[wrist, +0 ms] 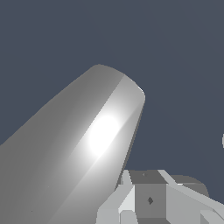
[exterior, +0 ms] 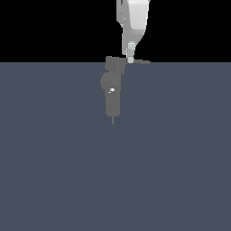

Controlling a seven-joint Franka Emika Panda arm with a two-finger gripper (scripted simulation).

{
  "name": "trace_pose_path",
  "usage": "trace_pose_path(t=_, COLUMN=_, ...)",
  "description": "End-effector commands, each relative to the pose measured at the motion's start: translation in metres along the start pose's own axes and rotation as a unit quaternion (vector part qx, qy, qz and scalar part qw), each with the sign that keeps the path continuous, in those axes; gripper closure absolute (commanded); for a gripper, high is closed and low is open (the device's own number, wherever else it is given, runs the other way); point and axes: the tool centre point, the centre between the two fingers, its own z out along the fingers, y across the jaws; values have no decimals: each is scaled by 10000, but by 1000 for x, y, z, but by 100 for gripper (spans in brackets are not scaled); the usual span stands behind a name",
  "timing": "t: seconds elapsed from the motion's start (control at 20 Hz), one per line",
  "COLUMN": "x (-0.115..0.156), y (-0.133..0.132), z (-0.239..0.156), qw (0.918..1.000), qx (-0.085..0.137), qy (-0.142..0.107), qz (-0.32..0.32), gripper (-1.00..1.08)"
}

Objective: Turn on the faucet by rotating a designated handle.

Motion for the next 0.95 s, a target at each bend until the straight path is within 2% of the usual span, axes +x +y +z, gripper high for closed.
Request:
trace_pose_path(t=0.0, x=22, y=-4, z=3, qw=9999, qx=-12, qy=8, qz=132, gripper=108)
trace_pose_path(t=0.9, x=67, y=-33, z=1, qw=9998, qx=11, qy=5, qz=213, gripper=108)
